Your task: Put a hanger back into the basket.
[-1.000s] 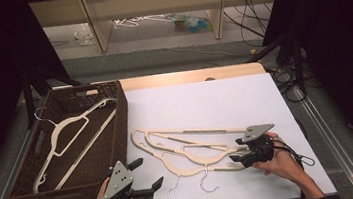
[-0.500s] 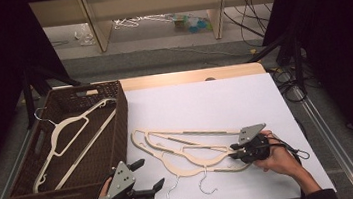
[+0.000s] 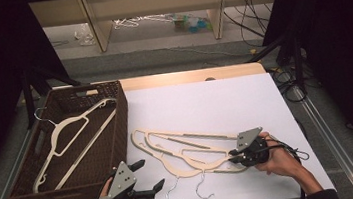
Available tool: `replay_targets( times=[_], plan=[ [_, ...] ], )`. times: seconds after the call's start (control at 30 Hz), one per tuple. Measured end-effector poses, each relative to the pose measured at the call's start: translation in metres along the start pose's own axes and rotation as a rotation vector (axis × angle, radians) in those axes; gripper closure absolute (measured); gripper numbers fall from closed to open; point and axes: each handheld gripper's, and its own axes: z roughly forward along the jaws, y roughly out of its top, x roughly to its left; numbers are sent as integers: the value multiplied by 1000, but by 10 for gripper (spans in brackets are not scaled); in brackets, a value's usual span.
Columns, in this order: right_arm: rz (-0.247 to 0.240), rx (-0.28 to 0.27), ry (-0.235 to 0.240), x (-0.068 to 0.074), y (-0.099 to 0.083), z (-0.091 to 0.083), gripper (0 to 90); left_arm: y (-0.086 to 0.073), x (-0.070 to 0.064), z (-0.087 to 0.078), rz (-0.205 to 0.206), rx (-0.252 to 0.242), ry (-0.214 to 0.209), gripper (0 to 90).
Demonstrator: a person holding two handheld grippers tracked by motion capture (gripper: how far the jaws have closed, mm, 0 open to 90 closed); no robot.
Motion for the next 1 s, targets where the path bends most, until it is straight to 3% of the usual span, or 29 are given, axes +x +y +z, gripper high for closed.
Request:
replay_targets(
  times=[0.13,0.3,0.5,0.67,0.77,1.0],
  plan=[
    [34,13,15,1,1,0,729,-1,-1,1,-7,-1,-12,175],
    [14,14,13,1,1,1,714,-1,-1,1,3,6,-10,174],
    [31,3,38,-2,-2,1,723,-1,-1,2,7,13,-17,175],
    [-4,8,46,-2,0,1,756,-2,-1,4,16,18,-12,178],
    [-46,17,84,-1,1,-1,804,-2,-1,6,23,24,-12,179],
    [-36,29,101,0,2,-4,801,-2,-2,9,31,32,-16,180]
  ],
)
